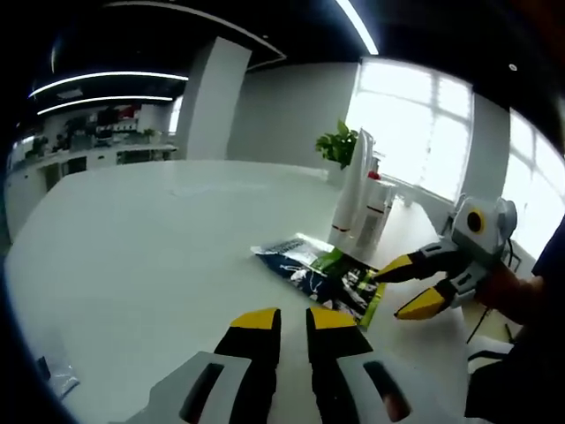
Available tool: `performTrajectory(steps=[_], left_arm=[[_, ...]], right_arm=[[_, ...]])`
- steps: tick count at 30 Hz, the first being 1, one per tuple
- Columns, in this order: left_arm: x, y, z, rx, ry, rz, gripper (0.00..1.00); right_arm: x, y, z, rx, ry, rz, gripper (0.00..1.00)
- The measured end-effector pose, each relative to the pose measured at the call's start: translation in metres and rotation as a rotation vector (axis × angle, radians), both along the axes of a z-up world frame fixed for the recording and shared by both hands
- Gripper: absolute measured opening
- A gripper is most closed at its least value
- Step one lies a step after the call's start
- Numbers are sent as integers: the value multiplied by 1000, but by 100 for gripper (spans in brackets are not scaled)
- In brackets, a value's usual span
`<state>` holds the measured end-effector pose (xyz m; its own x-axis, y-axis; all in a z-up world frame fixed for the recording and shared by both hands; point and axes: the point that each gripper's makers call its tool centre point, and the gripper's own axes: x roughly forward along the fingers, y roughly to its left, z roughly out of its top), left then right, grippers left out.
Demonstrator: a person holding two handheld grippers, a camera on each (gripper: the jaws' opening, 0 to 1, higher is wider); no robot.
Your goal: Arrange the skincare products in the storage area until every visible bottle or jar stands upright without overlapping.
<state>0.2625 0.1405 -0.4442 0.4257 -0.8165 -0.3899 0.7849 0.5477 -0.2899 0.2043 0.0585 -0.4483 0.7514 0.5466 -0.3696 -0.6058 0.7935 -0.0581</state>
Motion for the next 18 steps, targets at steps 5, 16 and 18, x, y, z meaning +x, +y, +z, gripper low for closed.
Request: performTrajectory(steps=[5, 16, 18], left_arm=[[-3, 11, 4, -14, -3, 36, 22], [-17, 30, 4, -43, 39, 86, 48], [-17, 34, 5, -50, 38, 109, 51]], right_arm=[[-10, 16, 6, 45, 3, 38, 40], [-24, 46, 7, 47, -8, 81, 51], [-27, 55, 4, 35, -6, 101, 51]])
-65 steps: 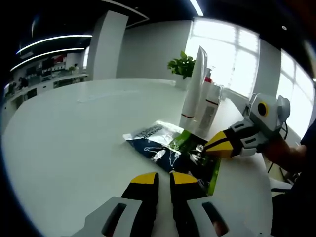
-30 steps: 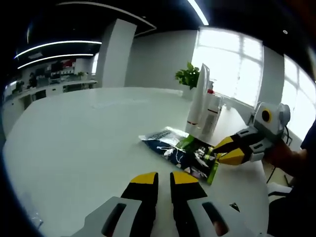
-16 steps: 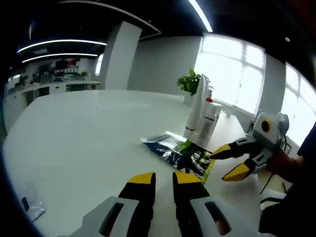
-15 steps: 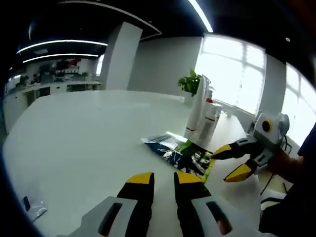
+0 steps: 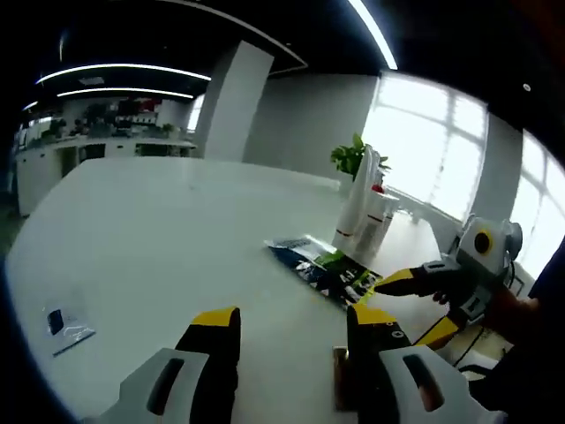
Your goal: Arrange the skincare products in the storage area until every visible bottle or jar stands upright without overlapping.
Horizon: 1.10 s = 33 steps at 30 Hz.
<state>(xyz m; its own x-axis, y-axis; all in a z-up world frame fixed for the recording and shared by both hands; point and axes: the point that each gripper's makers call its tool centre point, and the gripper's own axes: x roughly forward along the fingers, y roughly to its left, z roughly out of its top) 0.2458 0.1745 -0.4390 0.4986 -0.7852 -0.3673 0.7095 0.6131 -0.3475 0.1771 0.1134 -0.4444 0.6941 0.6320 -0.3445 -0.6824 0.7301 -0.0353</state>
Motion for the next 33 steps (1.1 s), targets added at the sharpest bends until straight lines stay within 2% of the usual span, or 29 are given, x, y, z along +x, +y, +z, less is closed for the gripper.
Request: performTrajectory(steps=[4, 9, 10, 11, 12, 13, 16, 21, 24, 28, 29, 33], left_arm=[[-2, 2, 3, 7, -37, 13, 51], [-11, 2, 5, -1, -37, 0, 53], [-12, 2, 6, -9, -39, 2, 58], [-11, 3, 8, -16, -44, 20, 67], [-9, 5, 7, -11, -48, 41, 81], [-7, 8, 6, 6, -50, 60, 85], [-10, 14, 7, 8, -38, 47, 76], [-12, 23, 11, 9, -35, 61, 76], [-18, 27, 14, 53, -39, 23, 76], [-21, 36, 23, 87, -68, 29, 75], [-22, 39, 22, 109, -85, 28, 74], [-25, 45, 17, 121, -69, 31, 73]], right_arm=[[-4, 15, -6, -8, 12, 23, 53], [-8, 35, -9, 10, 21, 51, 55], [-8, 37, -11, 11, 29, 53, 55], [-8, 39, -13, 13, 39, 53, 56], [-9, 41, -16, 11, 46, 53, 57], [-9, 42, -16, 9, 47, 53, 57], [-10, 46, -18, -8, 46, 58, 56], [-8, 46, -20, -23, 39, 49, 55], [-7, 46, -23, -25, 48, 45, 55], [-8, 47, -26, -19, 60, 42, 55], [-8, 47, -27, -24, 62, 39, 55], [-7, 46, -27, -26, 56, 32, 53]])
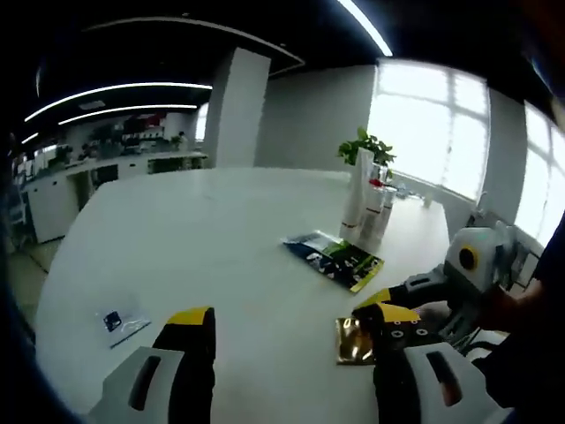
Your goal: Arrange the skincare products in the storage area until every visible bottle or jar stands upright without overlapping.
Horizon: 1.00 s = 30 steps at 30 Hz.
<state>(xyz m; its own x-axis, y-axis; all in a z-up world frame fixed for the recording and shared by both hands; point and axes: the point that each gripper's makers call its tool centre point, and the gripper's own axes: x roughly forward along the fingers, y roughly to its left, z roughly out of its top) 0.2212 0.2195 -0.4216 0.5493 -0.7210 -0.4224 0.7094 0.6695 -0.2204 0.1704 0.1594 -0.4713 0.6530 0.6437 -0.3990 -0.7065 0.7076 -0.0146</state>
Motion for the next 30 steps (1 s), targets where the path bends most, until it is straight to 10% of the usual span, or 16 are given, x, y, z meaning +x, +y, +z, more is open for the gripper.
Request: performTrajectory(steps=[28, 29, 30], left_arm=[[-19, -8, -37, 55, 88, -45, 66], [-19, -9, -36, 54, 86, -45, 66], [-20, -9, -36, 53, 85, -45, 66]], right_arm=[[5, -4, -2, -32, -11, -20, 37], [5, -5, -2, -27, -10, -24, 34], [8, -10, 0, -56, -34, -22, 11]])
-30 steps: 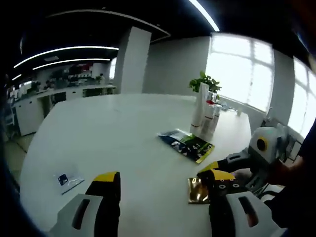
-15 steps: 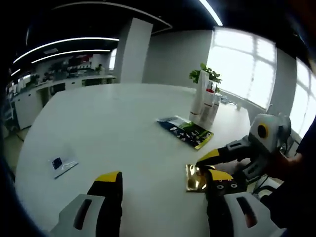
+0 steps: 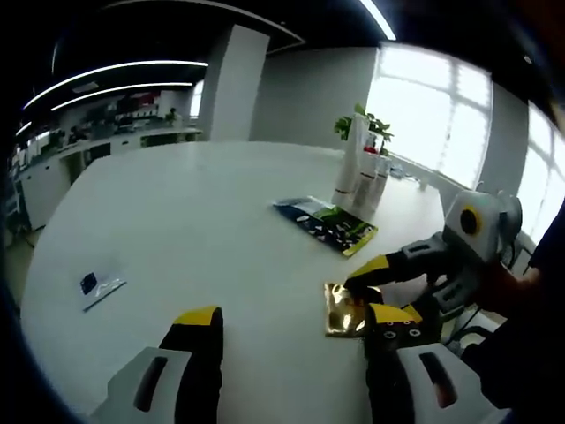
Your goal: Arrange the skincare products in the storage area until every visible bottle or jar stands upright without overlapping.
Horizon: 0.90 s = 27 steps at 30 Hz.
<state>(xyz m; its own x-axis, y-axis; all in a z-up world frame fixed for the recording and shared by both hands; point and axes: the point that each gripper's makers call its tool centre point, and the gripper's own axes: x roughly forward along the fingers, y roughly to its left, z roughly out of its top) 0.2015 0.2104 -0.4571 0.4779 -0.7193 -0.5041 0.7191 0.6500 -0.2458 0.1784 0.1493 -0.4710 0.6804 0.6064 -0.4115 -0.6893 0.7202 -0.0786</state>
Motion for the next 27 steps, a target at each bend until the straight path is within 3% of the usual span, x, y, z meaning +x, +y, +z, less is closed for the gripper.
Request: performTrajectory(steps=[1, 2, 3, 11, 14, 17, 21, 24, 27], left_arm=[[0, 0, 0, 0, -2, 1, 66], [-1, 0, 0, 2, -1, 3, 66], [-1, 1, -1, 2, 2, 4, 66], [-6, -2, 0, 0, 6, 3, 65], [-6, 4, -4, 52, -9, 6, 64], [-3, 5, -4, 52, -10, 4, 63], [-5, 4, -10, 103, -15, -21, 60], [-10, 0, -10, 93, 8, -46, 56], [-20, -6, -11, 87, 41, -90, 44]], right_arm=[[-3, -2, 0, -9, -3, 17, 1], [-1, -3, -2, 12, 6, 15, 0], [-1, -4, -3, 49, 25, 9, 0], [-2, -2, -3, 8, 2, 16, 0], [-3, -1, -3, 17, 4, 19, 0], [-4, 2, -3, 14, -2, 18, 0], [-6, 2, -2, 12, -6, 18, 0], [-8, 3, -1, 17, -8, 17, 0], [-8, 3, -1, 21, -10, 16, 0]])
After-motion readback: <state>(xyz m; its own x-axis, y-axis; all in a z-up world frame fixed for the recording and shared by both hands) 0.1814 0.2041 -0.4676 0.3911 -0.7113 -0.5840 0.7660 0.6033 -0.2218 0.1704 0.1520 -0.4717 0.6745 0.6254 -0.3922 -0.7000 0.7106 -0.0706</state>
